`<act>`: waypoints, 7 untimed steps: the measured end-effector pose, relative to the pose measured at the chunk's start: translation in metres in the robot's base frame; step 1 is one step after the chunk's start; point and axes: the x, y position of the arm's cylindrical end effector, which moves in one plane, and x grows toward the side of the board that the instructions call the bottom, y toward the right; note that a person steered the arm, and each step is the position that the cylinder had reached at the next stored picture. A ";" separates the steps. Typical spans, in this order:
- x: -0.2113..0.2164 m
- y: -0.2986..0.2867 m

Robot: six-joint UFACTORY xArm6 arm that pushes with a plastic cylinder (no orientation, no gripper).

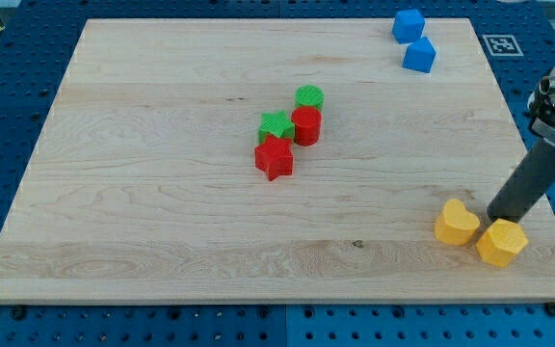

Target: Move your arm towards top right

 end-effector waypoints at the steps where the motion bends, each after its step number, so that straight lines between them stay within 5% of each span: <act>1: -0.051 -0.010; 3: -0.106 -0.070; 7: -0.314 -0.134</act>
